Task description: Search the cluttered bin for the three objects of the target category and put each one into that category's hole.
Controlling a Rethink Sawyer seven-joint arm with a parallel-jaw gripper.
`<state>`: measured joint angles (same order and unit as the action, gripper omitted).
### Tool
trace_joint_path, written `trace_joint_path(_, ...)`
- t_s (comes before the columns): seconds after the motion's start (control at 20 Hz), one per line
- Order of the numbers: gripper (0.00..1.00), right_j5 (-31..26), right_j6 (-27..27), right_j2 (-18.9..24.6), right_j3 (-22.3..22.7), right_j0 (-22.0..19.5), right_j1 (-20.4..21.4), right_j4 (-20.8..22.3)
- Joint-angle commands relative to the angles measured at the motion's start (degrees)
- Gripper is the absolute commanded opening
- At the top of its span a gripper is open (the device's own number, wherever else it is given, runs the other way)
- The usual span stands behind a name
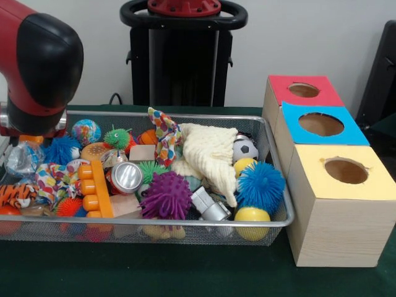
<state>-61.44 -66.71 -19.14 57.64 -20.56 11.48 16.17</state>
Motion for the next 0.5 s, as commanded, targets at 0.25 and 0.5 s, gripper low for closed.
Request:
trace_joint_path(0.25, 1.00, 3.57, -0.78, 9.90, 7.04, -3.97, -1.60, -1.66)
trace_joint_path(0.5, 1.00, 3.66, -1.30, 10.59, 6.33, -4.31, -2.15, -1.15)
